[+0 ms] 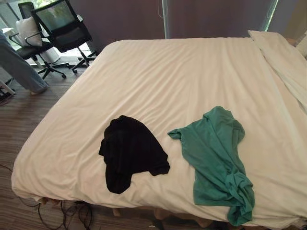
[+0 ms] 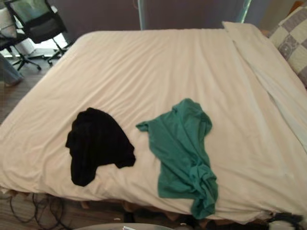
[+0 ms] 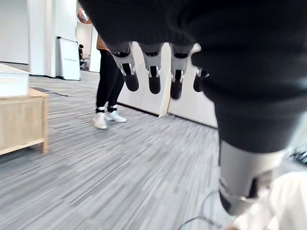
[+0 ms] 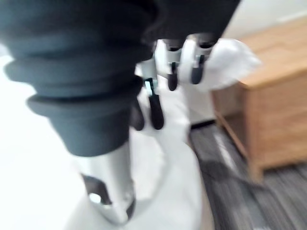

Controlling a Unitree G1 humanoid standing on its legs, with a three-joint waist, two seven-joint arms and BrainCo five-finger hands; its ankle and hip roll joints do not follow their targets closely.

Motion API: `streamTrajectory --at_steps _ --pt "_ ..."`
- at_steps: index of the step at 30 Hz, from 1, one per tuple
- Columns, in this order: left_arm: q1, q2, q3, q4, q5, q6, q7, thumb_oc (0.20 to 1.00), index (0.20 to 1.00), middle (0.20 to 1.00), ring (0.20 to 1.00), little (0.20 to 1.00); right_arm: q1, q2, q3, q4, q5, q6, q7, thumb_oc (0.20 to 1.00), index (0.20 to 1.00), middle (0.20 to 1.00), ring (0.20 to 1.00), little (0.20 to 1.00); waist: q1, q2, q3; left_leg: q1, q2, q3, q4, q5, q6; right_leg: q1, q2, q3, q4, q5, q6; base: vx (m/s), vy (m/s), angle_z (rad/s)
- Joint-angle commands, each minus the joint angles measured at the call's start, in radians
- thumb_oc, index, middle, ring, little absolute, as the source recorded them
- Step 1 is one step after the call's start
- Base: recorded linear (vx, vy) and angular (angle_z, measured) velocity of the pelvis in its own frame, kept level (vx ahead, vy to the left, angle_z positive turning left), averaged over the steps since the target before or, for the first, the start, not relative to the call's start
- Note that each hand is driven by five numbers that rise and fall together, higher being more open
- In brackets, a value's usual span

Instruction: Tidy up the quilt and then pick up the clothes from the bed and put them into the laundry hamper.

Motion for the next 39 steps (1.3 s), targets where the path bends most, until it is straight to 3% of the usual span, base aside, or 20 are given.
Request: streamTrajectory --at_steps 1,5,8,9,12,15,18,21,25,28,29,32,33,34,39 --pt "0.031 0.073 0.067 -0.259 0.044 -0.066 0.102 1.0 1.0 1.0 1.0 1.0 -0.038 -0.045 -0.028 -0.239 -0.094 -0.048 -0.105 1.0 1.0 1.0 1.0 1.0 0.031 -0.019 0.045 0.06 0.077 0.027 0.025 -0.032 -0.087 -0.027 -0.034 -0.036 0.087 -0.136 0.045 -0.02 0.024 0.04" --pt "0.063 0.093 0.073 -0.557 0.185 -0.085 0.084 1.0 1.0 1.0 1.0 1.0 -0.01 -0.083 0.012 -0.555 -0.248 -0.074 -0.068 1.0 1.0 1.0 1.0 1.0 0.036 -0.017 0.048 0.054 0.074 0.018 0.026 -0.037 -0.082 -0.028 -0.045 -0.04 0.086 -0.129 0.048 -0.02 0.017 0.09" --pt "0.042 0.109 0.042 -0.672 0.251 -0.1 0.055 1.0 1.0 1.0 1.0 1.0 -0.021 -0.11 0.076 -0.678 -0.331 -0.103 -0.015 1.0 1.0 1.0 1.0 1.0 0.037 -0.017 0.053 0.053 0.073 0.016 0.025 -0.039 -0.08 -0.03 -0.051 -0.042 0.088 -0.127 0.049 -0.01 0.015 0.08" --pt "0.005 0.131 -0.014 -0.734 0.294 -0.11 0.021 1.0 1.0 1.0 1.0 1.0 -0.049 -0.121 0.144 -0.768 -0.365 -0.139 0.029 1.0 1.0 1.0 1.0 1.0 0.035 -0.023 0.057 0.051 0.074 0.02 0.025 -0.04 -0.08 -0.034 -0.055 -0.043 0.089 -0.123 0.05 0.0 0.012 0.07" --pt "-0.073 0.143 -0.088 -0.733 0.324 -0.097 -0.007 1.0 1.0 1.0 1.0 1.0 -0.102 -0.14 0.228 -0.815 -0.424 -0.14 0.068 1.0 1.0 1.0 1.0 1.0 0.031 -0.023 0.066 0.049 0.074 0.028 0.024 -0.041 -0.08 -0.044 -0.061 -0.041 0.09 -0.117 0.051 -0.01 0.025 0.08" --pt "-0.2 0.164 -0.255 -0.734 0.435 -0.065 -0.031 1.0 1.0 1.0 1.0 1.0 -0.196 -0.122 0.357 -0.9 -0.483 -0.144 0.112 1.0 1.0 1.0 1.0 1.0 0.014 -0.031 0.088 0.04 0.079 0.05 0.022 -0.036 -0.082 -0.073 -0.066 -0.031 0.09 -0.105 0.054 -0.01 0.017 -0.05" --pt "-0.25 0.149 -0.303 -0.737 0.446 -0.056 -0.035 1.0 1.0 1.0 1.0 1.0 -0.223 -0.099 0.393 -0.92 -0.482 -0.143 0.119 1.0 1.0 1.0 1.0 1.0 0.004 -0.032 0.1 0.03 0.08 0.06 0.016 -0.028 -0.083 -0.093 -0.069 -0.022 0.086 -0.096 0.057 -0.04 0.023 -0.13" --pt "-0.376 0.132 -0.395 -0.707 0.49 -0.02 -0.03 1.0 1.0 1.0 1.0 1.0 -0.28 -0.027 0.454 -0.957 -0.451 -0.144 0.13 1.0 1.0 1.0 1.0 1.0 -0.018 -0.031 0.131 -0.006 0.089 0.089 0.001 -0.005 -0.09 -0.154 -0.076 -0.002 0.077 -0.072 0.062 -0.12 0.05 -0.2" --pt "-0.46 0.12 -0.455 -0.661 0.521 0.008 -0.033 1.0 1.0 1.0 1.0 1.0 -0.309 0.008 0.486 -0.99 -0.438 -0.148 0.132 1.0 1.0 1.0 1.0 1.0 -0.033 -0.032 0.163 -0.04 0.098 0.107 0.001 0.008 -0.093 -0.208 -0.084 0.015 0.079 -0.057 0.065 -0.11 0.046 -0.37" --pt "-0.599 0.1 -0.568 -0.519 0.605 0.064 -0.041 1.0 1.0 1.0 1.0 1.0 -0.335 0.022 0.508 -1.045 -0.426 -0.164 0.124 1.0 1.0 1.0 1.0 1.0 -0.059 -0.04 0.219 -0.09 0.111 0.124 0.011 0.02 -0.098 -0.273 -0.099 0.03 0.09 -0.04 0.072 -0.13 0.045 -0.21" --pt "-0.614 0.096 -0.579 -0.507 0.606 0.063 -0.038 1.0 1.0 1.0 1.0 1.0 -0.333 0.02 0.502 -1.047 -0.426 -0.163 0.125 1.0 1.0 1.0 1.0 1.0 -0.053 -0.039 0.219 -0.093 0.111 0.125 0.012 0.02 -0.098 -0.277 -0.1 0.032 0.092 -0.04 0.072 -0.11 0.048 -0.12" --pt "-0.702 0.016 -0.712 -0.228 0.687 0.084 -0.091 1.0 1.0 1.0 1.0 1.0 -0.343 0.028 0.524 -1.074 -0.406 -0.188 0.128 1.0 1.0 1.0 1.0 1.0 -0.082 -0.053 0.261 -0.121 0.122 0.147 0.019 0.024 -0.101 -0.316 -0.113 0.039 0.102 -0.033 0.076 -0.08 0.041 -0.17" --pt "-0.709 0.013 -0.715 -0.221 0.688 0.082 -0.089 1.0 1.0 1.0 1.0 1.0 -0.343 0.026 0.522 -1.074 -0.406 -0.189 0.128 1.0 1.0 1.0 1.0 1.0 -0.08 -0.052 0.262 -0.122 0.121 0.147 0.019 0.024 -0.1 -0.318 -0.114 0.039 0.103 -0.033 0.076 -0.1 0.051 -0.19" --pt "-0.697 -0.06 -0.77 -0.144 0.734 0.071 -0.11 0.2 0.2 0.2 0.2 0.2 -0.361 0.021 0.532 -1.087 -0.409 -0.206 0.119 1.0 1.0 1.0 1.0 1.0 -0.082 -0.054 0.273 -0.133 0.123 0.148 0.015 0.027 -0.102 -0.331 -0.124 0.038 0.104 -0.031 0.077 -0.05 0.027 -0.06" --pt "-0.57 -0.171 -0.788 -0.21 0.687 0.022 -0.104 0.2 0.2 0.2 0.2 0.2 -0.416 0.016 0.572 -1.117 -0.416 -0.234 0.106 1.0 1.0 1.0 1.0 1.0 -0.052 -0.045 0.257 -0.127 0.114 0.13 0.005 0.022 -0.097 -0.319 -0.133 0.023 0.1 -0.032 0.072 -0.02 0.006 0.02"
